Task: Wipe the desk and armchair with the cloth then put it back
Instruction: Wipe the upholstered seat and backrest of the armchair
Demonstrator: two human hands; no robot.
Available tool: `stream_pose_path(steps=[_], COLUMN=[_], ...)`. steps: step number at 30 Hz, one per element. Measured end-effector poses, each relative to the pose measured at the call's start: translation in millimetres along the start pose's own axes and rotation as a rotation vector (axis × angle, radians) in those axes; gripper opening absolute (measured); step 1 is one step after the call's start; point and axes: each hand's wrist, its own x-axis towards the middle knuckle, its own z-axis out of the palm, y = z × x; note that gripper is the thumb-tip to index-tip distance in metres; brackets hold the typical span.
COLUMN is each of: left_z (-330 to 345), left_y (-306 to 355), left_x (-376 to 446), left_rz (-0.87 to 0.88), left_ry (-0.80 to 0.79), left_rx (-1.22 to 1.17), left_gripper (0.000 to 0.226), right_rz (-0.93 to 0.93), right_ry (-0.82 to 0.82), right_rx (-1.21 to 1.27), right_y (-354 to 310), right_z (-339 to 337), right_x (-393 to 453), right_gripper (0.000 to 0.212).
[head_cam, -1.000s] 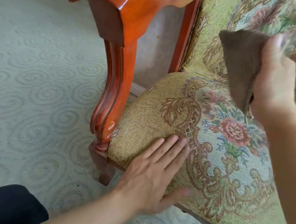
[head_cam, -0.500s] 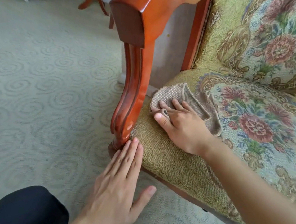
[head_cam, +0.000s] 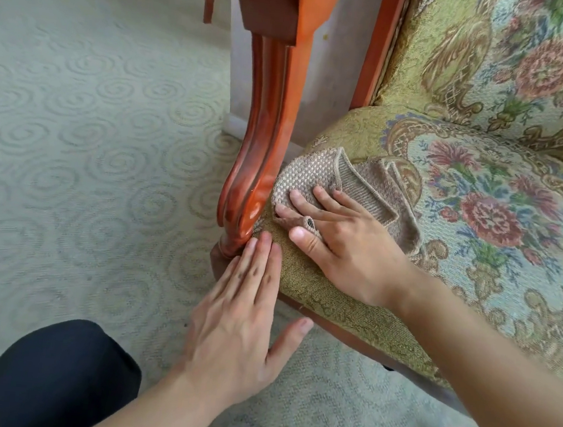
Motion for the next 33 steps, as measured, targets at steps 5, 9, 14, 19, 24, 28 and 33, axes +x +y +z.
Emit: stream_pose_path(steps=[5, 9, 14, 19, 24, 28, 33], left_z=[0.1, -0.7, -1.3, -3.2, -5.8, -9.0, -17.3], left_y=[-0.6, -2.5, -3.0, -4.3, -3.2, -1.6, 2.8], left_x=[0.4, 0.3, 0.9, 2.2, 3.2, 3.5, 7.9], left_rz=[0.001, 0.014, 0.027, 0.043, 0.032, 0.024, 0.01], left_ry=[0.016, 0.019, 0.01, -0.01, -0.024, -0.046, -0.069], left_rx=[0.004, 0.015, 0.062, 0.116, 0.106, 0.118, 0.101], left_gripper=[0.083, 0.083, 0.085, 0.089, 0.09, 0.092, 0.093], right_rz=[-0.022, -0.042, 0.302, 0.611, 0.391, 0.09, 0.134], right_ry=[0.013, 0.0, 0.174, 0.664, 0.42, 0.035, 0.039], right_rx=[0.06, 0.214, 1.12, 1.172, 0.717, 0.205, 0.304], right_y=[-5.0, -1.5, 8.1, 14.9, 0.9, -11.9, -7.7], right_z=[1.0, 0.0, -27.8, -59.7, -43.7, -8.6, -13.4], right_x=[-9.9, -22.5, -20.1, -1.7, 11.3, 20.1, 6.6], right_gripper=[0.062, 0.053, 0.062, 0.062, 0.058, 0.052, 0.068])
